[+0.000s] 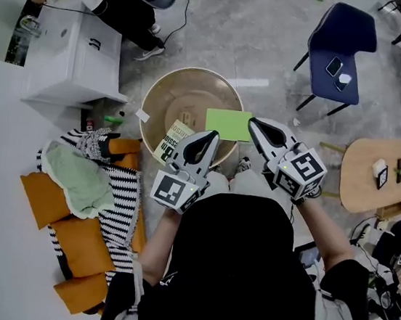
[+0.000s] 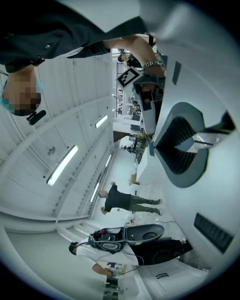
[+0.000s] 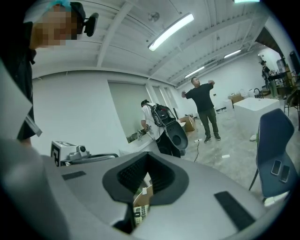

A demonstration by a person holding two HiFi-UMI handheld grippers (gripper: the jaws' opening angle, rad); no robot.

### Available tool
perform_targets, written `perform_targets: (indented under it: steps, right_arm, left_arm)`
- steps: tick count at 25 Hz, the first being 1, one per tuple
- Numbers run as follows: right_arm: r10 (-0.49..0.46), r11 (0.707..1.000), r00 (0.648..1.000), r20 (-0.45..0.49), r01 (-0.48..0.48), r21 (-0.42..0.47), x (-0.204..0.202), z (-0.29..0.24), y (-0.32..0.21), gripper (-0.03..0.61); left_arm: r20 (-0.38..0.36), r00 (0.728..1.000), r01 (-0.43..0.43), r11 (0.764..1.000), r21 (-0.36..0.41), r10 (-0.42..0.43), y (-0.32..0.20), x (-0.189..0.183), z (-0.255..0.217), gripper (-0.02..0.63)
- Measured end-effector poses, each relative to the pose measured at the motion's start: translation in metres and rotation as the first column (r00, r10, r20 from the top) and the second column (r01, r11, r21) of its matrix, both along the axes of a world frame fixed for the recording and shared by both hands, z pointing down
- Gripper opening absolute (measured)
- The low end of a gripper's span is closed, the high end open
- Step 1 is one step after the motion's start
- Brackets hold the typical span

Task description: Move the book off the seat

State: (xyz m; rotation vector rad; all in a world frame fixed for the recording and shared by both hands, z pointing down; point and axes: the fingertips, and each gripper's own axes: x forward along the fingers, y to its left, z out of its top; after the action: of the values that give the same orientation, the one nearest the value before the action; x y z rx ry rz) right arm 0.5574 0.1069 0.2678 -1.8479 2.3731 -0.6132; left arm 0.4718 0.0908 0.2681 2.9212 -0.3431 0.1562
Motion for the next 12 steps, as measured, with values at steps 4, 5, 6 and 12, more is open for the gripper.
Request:
perform_targets:
  steps: [4, 5, 6, 12]
  right_arm:
    - [0.011, 0.999, 1.000, -0.013, -0.010, 0.032, -0.003, -0.028, 0.013, 0.015]
    - [0.016, 0.999, 1.000, -0.018, -0.015, 0.040, -0.003, -0.035, 0.015, 0.015]
    - [0.021, 0.999, 1.000, -0.022, -0.020, 0.048, -0.002, -0.043, 0.016, 0.015]
    - [0.037, 0.997, 0.999, -0.031, -0.035, 0.071, -0.006, -0.077, 0.022, 0.015]
  left_arm:
    - [-0.002, 1.000, 0.001, 1.000, 0.006, -0.001, 0.009, -0.003, -0.017, 0.009]
    - [-0.015, 1.000, -0.003, 1.000, 0.011, 0.004, 0.011, -0.003, -0.021, 0.009]
    - [-0.028, 1.000, -0.007, 1.000, 0.017, 0.008, 0.011, -0.002, -0.027, 0.009]
    - [-0.070, 0.997, -0.015, 0.998, 0.063, 0.019, 0.011, 0.000, -0.071, 0.009]
